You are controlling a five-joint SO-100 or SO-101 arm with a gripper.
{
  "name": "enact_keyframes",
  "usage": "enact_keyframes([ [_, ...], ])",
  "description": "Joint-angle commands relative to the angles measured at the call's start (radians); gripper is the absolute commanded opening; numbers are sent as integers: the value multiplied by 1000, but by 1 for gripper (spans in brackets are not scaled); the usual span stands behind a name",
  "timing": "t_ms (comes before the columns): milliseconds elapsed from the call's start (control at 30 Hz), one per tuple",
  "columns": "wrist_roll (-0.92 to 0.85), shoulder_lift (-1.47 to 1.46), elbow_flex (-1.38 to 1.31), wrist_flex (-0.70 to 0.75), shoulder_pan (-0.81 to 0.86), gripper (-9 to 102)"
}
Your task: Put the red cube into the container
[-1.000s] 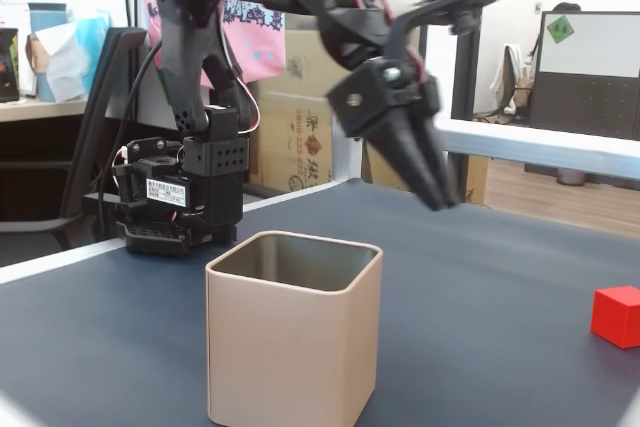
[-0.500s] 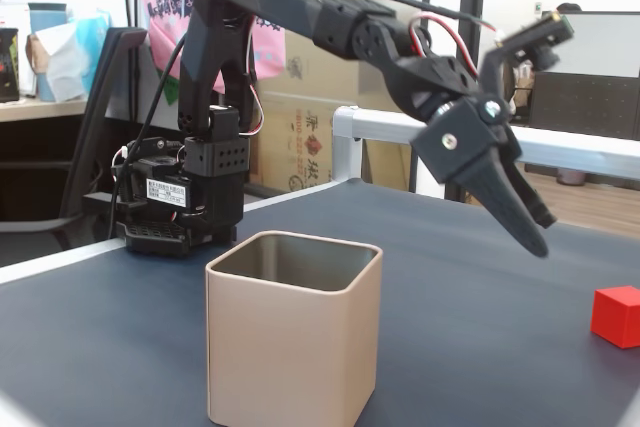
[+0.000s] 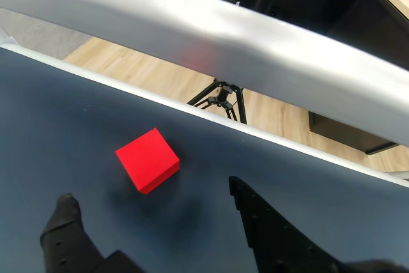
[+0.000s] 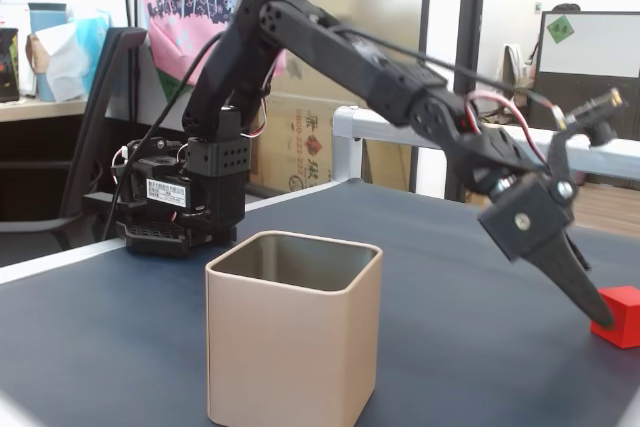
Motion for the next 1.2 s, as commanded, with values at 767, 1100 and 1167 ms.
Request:
enact_keyframes([
  [767, 29, -187, -428, 282, -69, 49],
  [1100, 61, -195, -463, 318, -98, 47],
  [1167, 63, -189, -463, 330, -101, 46],
])
